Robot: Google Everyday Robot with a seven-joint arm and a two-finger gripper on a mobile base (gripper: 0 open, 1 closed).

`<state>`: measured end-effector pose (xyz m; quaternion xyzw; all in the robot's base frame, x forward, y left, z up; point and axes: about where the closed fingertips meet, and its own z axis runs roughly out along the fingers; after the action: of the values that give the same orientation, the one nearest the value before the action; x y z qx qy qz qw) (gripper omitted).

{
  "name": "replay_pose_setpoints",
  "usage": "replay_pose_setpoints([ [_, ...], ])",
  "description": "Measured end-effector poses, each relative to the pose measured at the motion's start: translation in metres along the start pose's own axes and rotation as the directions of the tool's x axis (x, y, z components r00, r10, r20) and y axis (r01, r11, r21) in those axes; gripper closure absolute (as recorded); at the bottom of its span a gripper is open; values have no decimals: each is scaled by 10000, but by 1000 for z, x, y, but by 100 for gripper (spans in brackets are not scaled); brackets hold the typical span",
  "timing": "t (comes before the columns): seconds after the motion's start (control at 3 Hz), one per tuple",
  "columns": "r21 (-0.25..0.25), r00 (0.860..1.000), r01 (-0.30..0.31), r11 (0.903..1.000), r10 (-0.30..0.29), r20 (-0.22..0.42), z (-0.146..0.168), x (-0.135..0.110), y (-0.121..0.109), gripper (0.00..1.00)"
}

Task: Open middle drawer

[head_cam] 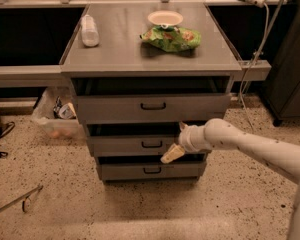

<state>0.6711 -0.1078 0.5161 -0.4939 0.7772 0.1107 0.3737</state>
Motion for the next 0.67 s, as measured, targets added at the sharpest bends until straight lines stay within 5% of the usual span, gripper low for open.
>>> replay_pose_setpoints([
  [0.33, -832, 9994, 120, 9965, -147, -322, 28, 2, -6, 0],
  [0.67, -1937, 9946, 224, 9808, -414, -947, 57, 12, 5, 0],
])
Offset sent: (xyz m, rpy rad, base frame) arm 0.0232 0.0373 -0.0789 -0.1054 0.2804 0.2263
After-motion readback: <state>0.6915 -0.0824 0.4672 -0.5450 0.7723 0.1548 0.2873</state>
